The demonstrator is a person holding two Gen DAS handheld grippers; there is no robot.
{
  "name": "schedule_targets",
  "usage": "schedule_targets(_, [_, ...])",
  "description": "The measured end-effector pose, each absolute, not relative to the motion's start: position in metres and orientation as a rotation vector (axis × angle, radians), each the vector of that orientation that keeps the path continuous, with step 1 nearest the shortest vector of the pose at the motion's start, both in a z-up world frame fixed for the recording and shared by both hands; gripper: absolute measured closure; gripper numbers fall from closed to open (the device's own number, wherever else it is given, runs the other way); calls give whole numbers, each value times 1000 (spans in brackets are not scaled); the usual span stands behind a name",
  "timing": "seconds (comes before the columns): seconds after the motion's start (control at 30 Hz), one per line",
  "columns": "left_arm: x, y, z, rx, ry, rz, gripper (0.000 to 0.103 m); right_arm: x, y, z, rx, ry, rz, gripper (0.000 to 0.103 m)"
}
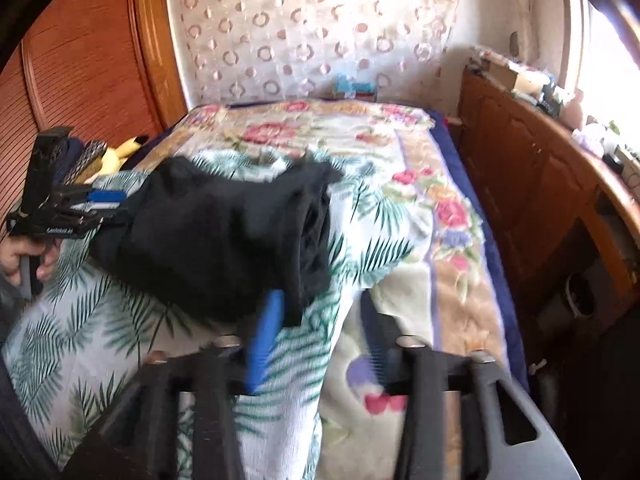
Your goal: Fold small clothes
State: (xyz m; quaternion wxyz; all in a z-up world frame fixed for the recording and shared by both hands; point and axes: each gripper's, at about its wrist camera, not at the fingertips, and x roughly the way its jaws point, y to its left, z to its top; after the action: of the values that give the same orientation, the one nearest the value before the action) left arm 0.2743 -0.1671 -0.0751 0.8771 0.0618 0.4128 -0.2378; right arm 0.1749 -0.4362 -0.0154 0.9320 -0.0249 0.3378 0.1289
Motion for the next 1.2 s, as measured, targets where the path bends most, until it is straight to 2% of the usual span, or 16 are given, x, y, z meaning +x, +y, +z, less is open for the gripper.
schedule_targets(0.2, [285,-170,-74,123,851,-482,40,193,-415,6,0,598,259,53])
schedule_targets(0.3, [292,-170,-79,107,864,-474,40,209,-393,-1,-9,607,283,52])
schedule_targets(0.37, [295,-169,-81,101,868,-462,40,220,-384,-14,-34,638,270,39])
schedule_targets(0.43, [298,-168,-83,99,873,-449,40,233,-380,-28,-41,673,248,36])
schedule_targets(0.47, [299,-167,-84,99,876,-447,40,238,-380,-35,-44,695,236,27])
schedule_targets(0.53, [301,-165,-88,100,884,-438,40,246,-384,-44,-21,716,211,18])
schedule_targets(0.67, [305,-161,-94,87,902,-443,40,257,-390,-51,84,761,275,17])
schedule_targets(1.0, [311,-161,-96,61,912,-458,40,265,-397,-44,58,762,297,20])
schedule_targets(1.2, [312,-163,-96,71,912,-454,40,260,-396,-47,37,746,329,33])
